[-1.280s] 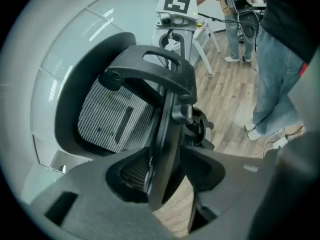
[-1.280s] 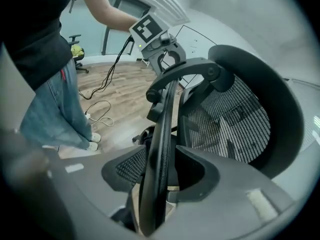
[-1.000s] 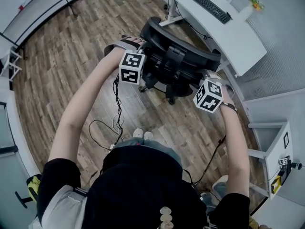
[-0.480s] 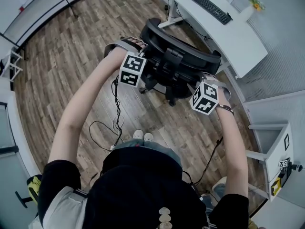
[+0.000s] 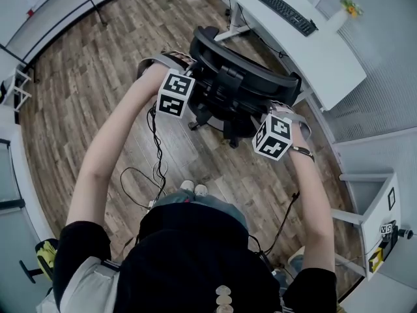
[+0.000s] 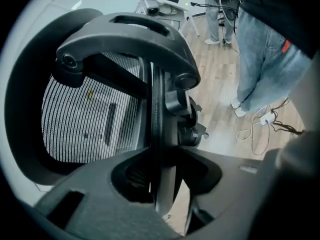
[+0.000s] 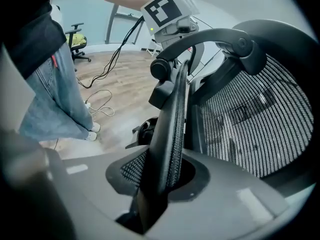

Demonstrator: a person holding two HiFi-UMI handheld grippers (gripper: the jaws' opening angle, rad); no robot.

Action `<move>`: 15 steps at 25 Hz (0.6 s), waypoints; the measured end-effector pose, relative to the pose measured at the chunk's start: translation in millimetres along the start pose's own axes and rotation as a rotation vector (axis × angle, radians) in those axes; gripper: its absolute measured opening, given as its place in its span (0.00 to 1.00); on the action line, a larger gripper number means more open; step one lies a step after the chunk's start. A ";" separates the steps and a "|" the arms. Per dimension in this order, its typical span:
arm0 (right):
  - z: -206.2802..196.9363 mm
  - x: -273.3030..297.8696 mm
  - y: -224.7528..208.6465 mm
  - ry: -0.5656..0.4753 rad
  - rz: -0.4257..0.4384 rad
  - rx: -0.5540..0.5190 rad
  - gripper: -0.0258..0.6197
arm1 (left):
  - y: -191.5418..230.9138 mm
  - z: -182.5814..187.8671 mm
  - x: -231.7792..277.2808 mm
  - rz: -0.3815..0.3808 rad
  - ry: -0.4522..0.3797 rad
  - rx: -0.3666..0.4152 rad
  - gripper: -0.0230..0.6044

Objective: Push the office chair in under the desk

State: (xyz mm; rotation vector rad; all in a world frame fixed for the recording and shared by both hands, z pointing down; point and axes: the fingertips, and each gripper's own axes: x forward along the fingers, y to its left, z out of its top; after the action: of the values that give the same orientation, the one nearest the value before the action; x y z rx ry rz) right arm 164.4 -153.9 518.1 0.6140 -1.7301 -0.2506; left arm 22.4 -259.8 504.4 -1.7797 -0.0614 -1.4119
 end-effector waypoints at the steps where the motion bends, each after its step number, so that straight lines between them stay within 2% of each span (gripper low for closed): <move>1: -0.2 0.8 -0.2 -0.001 0.000 -0.002 0.20 | -0.1 -0.2 0.9 -0.002 0.001 -0.003 0.26; 15: -13.2 18.4 -24.3 0.014 -0.023 0.011 0.20 | 24.3 -4.8 24.4 0.026 -0.011 -0.015 0.27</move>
State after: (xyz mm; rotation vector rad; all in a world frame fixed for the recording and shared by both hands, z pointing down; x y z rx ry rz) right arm 180.9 -181.9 525.3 0.6423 -1.7131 -0.2523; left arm 39.9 -289.2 510.6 -1.7946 -0.0331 -1.3876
